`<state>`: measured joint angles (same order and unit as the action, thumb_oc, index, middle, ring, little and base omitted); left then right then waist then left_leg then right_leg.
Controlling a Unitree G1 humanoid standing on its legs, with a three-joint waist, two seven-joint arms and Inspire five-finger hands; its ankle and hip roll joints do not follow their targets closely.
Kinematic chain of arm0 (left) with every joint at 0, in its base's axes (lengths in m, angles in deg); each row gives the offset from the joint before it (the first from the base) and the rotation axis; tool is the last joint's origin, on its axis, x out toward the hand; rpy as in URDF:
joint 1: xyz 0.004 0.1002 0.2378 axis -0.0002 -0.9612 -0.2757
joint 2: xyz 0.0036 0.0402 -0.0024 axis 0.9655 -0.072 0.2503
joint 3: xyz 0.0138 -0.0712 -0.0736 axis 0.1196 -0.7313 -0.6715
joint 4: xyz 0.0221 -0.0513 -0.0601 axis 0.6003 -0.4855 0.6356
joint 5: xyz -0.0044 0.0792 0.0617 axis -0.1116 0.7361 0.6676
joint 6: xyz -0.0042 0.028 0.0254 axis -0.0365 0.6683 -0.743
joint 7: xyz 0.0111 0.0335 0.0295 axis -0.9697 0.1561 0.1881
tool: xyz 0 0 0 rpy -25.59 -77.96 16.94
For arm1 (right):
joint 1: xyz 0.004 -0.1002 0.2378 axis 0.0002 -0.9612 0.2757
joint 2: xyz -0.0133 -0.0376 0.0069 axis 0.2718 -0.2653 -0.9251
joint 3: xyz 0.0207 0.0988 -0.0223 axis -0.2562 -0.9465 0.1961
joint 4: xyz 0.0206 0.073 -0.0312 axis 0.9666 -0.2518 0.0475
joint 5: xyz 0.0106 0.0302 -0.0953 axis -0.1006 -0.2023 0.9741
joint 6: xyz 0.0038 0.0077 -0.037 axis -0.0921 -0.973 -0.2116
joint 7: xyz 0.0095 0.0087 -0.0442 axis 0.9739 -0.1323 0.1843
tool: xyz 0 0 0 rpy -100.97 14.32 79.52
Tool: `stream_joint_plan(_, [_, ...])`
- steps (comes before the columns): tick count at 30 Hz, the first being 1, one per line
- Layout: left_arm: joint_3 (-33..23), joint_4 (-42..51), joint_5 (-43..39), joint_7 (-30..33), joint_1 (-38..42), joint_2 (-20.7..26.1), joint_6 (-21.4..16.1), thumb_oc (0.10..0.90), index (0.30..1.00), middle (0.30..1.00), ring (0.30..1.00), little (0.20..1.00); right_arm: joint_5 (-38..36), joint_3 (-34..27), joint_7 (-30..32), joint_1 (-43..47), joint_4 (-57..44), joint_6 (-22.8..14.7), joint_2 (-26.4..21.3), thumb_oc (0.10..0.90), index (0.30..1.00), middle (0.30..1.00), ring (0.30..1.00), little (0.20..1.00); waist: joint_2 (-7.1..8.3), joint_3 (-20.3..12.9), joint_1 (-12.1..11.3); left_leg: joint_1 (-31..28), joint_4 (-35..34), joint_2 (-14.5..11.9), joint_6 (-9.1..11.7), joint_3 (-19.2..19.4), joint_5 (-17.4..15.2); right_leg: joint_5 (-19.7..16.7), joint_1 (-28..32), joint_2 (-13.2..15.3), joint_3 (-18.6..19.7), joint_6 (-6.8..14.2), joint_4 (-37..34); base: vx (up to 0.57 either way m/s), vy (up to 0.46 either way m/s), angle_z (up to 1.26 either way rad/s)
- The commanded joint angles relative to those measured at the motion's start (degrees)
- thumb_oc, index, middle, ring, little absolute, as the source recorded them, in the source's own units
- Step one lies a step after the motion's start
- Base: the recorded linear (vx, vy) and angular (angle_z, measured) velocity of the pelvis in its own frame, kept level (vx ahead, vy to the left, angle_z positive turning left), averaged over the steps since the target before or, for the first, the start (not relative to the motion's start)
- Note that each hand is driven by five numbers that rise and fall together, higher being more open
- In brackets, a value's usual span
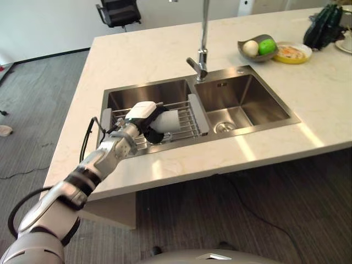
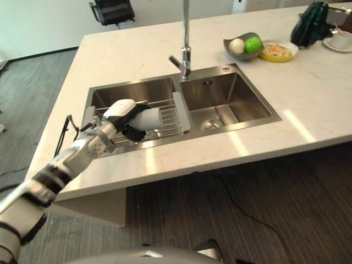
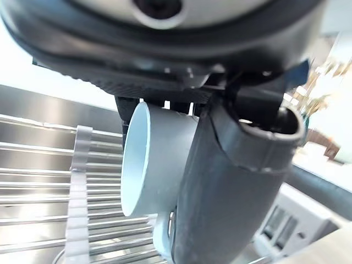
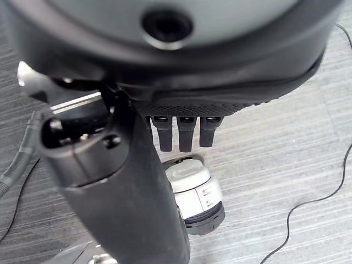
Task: Place the dishes in the dishwasher.
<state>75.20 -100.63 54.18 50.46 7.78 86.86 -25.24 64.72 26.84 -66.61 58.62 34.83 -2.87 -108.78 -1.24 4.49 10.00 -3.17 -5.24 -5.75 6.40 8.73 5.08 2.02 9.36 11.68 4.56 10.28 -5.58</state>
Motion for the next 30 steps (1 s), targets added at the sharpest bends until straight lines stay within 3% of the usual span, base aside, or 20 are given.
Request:
stream_joint_plan(1, [-4.38, -6.61, -2.31, 8.27, 12.87, 3.91, -1.71, 0.4, 0.3, 0.3, 0.3, 0.3, -1.18, -2.31, -0.29, 3.85, -2.84, -3.67, 0.14, 0.8, 0.9, 0.9, 0.9, 0.9, -0.03, -0.9, -2.81, -3.06, 1.04, 1.35, -1.69, -2.57, -7.01, -2.06, -3.17, -1.46, -1.72, 0.83, 1.14, 0.01, -0.081, 0.32])
stream_joint_plan(3, [-16.88, -0.45, -9.12, 10.35, 2.45, 2.88, -3.87, 0.4, 0.3, 0.3, 0.3, 0.3, -0.11, -0.47, -0.7, 7.1, -8.0, -4.0, -0.79, 0.8, 0.9, 0.9, 0.9, 0.9, 0.17, -1.98, -5.14, -3.13, 1.91, 1.03, -1.27, -4.01, -7.19, -1.16, -1.77, -1.54, -3.08, -0.01, 1.55, 0.01, -0.129, 0.27])
stream_joint_plan(10, [-31.14, 4.48, -17.54, 12.71, -7.09, 3.7, -7.24, 0.4, 0.3, 0.3, 0.3, 0.3, 3.56, 2.85, -2.44, 8.04, -7.79, -4.73, -2.33, 0.8, 0.9, 0.9, 0.9, 0.9, 0.07, -2.69, -8.31, -1.56, 4.93, 0.2, -0.47, -7.2, -7.08, 1.03, -0.74, -2.62, -5.31, -1.59, 3.6, -0.04, -0.098, 0.36])
stream_joint_plan(12, [-38.09, 6.48, -20.08, 14.57, -12.79, 2.7, -8.1, 0.4, 0.3, 0.3, 0.3, 0.3, 4.72, 3.26, -3.32, 7.11, -8.52, -5.7, -2.87, 0.8, 0.9, 0.9, 0.9, 0.9, 0.57, -2.01, -10.41, 0.59, 8.38, -0.22, 0.18, -10.12, -6.98, 2.49, -0.23, -3.8, -6.42, -3.07, 4.97, -0.11, -0.168, 0.23])
stream_joint_plan(15, [-42.47, 7.95, -21.45, 14.61, -16.61, 2.2, -8.38, 0.4, 0.3, 0.3, 0.3, 0.3, 5.89, 4.39, -3.55, 7.16, -7.55, -5.56, -2.57, 0.8, 0.9, 0.9, 0.9, 0.9, 0.74, -1.61, -11.57, 1.5, 9.59, -0.52, 0.56, -12.32, -6.65, 3.24, 0.42, -4.88, -7.77, -3.99, 5.4, -0.09, -0.144, 0.28])
stream_joint_plan(16, [-45.55, 8.72, -22.15, 15.1, -19.39, 2.05, -8.43, 0.4, 0.3, 0.3, 0.3, 0.3, 6.71, 5.15, -3.82, 7.25, -7.21, -5.55, -2.32, 0.8, 0.9, 0.9, 0.9, 0.9, 0.86, -1.19, -12.72, 1.95, 9.56, -0.82, 0.89, -14.11, -5.75, 3.71, 0.74, -5.74, -8.64, -4.62, 5.64, -0.12, -0.152, 0.8])
stream_joint_plan(17, [-46.26, 8.06, -23.46, 15.73, -19.95, 1.41, -9.47, 0.4, 0.3, 0.3, 0.3, 0.3, 7.71, 5.82, -3.36, 5.94, -0.78, -6.29, -0.67, 0.8, 0.9, 0.9, 0.9, 0.9, 0.4, -0.66, -13.62, 2.61, 9.28, -1.04, 1.03, -15.54, -4.79, 4.14, 0.66, -6.24, -9.68, -4.81, 6.0, -0.24, -0.148, 0.89])
stream_joint_plan(18, [-46.03, 10.43, -22.99, 14.89, -21.72, -1.9, -9.25, 0.4, 0.3, 0.3, 0.3, 0.3, 10.05, 3.71, -0.46, 9.73, 7.74, -6.82, -0.92, 0.8, 0.9, 0.9, 0.9, 0.9, -1.15, 1.04, -17.64, 6.08, 7.34, -0.87, 2.66, -21.19, -0.47, 5.76, 0.84, -7.61, -14.42, -5.6, 6.02, -0.31, -0.083, 1.02])
stream_joint_plan(19, [-45.26, 10.78, -23.44, 14.53, -22.57, -4.08, -9.08, 0.4, 0.3, 0.3, 0.3, 0.3, 10.41, 2.21, 0.69, 11.01, 10.0, -6.33, -1.01, 0.8, 0.9, 0.9, 0.9, 0.9, -1.9, 2.06, -18.98, 8.29, 6.27, -0.65, 3.52, -22.22, 1.93, 6.67, 1.08, -7.87, -17.4, -5.93, 6.13, -0.37, -0.036, 1.77])
stream_joint_plan(20, [-44.98, 11.13, -23.83, 14.55, -23.2, -5.65, -9.16, 0.4, 0.3, 0.3, 0.3, 0.3, 10.11, 1.07, 1.57, 12.37, 10.26, -6.27, -1.24, 0.8, 0.9, 0.9, 0.9, 0.9, -2.54, 2.84, -18.83, 10.68, 4.95, -0.6, 3.86, -21.59, 4.17, 7.01, 0.58, -7.76, -20.68, -6.34, 6.2, -0.33, 0.029, 2.82])
stream_joint_plan(21, [-45.18, 10.72, -23.8, 14.84, -23.43, -6.56, -9.48, 0.4, 0.3, 0.3, 0.3, 0.3, 9.76, 0.57, 1.59, 13.26, 9.59, -6.54, -1.39, 0.8, 0.9, 0.9, 0.9, 0.9, -2.92, 3.46, -18.37, 12.8, 3.82, -1.18, 4.08, -17.98, 5.93, 7.37, 0.13, -7.35, -23.86, -6.51, 6.26, -0.22, 0.031, 2.36])
stream_joint_plan(23, [-45.2, 10.72, -23.79, 14.84, -23.37, -6.63, -9.5, 0.4, 0.3, 0.3, 0.3, 0.3, 9.75, 0.55, 1.58, 13.34, 9.61, -6.54, -1.45, 0.8, 0.9, 0.9, 0.9, 0.9, -3.04, 3.27, -18.07, 13.24, 3.72, -1.1, 4.0, -18.31, 6.31, 7.17, -0.16, -7.38, -24.19, -6.46, 6.23, -0.15, 0.023, 2.35])
stream_joint_plan(24, [-44.69, 9.92, -24.63, 14.46, -23.86, -7.77, -9.91, 0.4, 0.3, 0.3, 0.3, 0.3, 8.97, -0.12, 2.14, 13.63, 8.92, -7.07, -1.16, 0.8, 0.9, 0.9, 0.9, 0.9, -2.55, 3.64, -17.37, 16.15, 3.72, -4.3, 3.42, -3.61, 6.2, 7.02, -0.3, -5.65, -30.18, -5.94, 5.87, -0.18, 0.016, 2.07])
stream_joint_plan(26, [-43.92, 8.09, -26.59, 14.09, -25.1, -8.36, -10.22, 0.4, 0.3, 0.3, 0.3, 0.3, 8.51, -1.1, 2.7, 13.78, 9.03, -6.97, -1.06, 0.8, 0.9, 0.9, 0.9, 0.9, -2.17, 3.58, -16.57, 14.36, 5.64, -9.1, 4.7, 3.92, 5.75, 5.77, -0.1, -3.48, -33.22, -5.2, 5.28, -0.22, 0.121, 2.06])
stream_joint_plan(28, [-43.12, 6.47, -27.79, 13.47, -25.96, -8.64, -10.55, 0.4, 0.3, 0.3, 0.3, 0.3, 8.33, -1.48, 2.88, 14.0, 9.62, -6.68, -1.0, 0.8, 0.9, 0.9, 0.9, 0.9, -1.83, 3.3, -16.21, 12.26, 7.84, -10.18, 5.09, 1.87, 4.38, 4.08, 0.74, -2.22, -34.64, -4.88, 4.51, -0.12, 0.216, 2.15])
stream_joint_plan(30, [-42.19, 5.42, -28.74, 13.08, -25.23, -9.12, -10.47, 0.4, 0.3, 0.3, 0.3, 0.3, 7.66, -2.37, 2.89, 13.99, 9.31, -6.64, -0.51, 0.8, 0.9, 0.9, 0.9, 0.9, -1.0, 2.46, -14.71, 9.09, 8.43, -13.11, 5.31, 5.24, 2.81, 3.07, 0.99, -0.68, -37.39, -4.52, 4.62, -0.08, 0.235, 1.12])
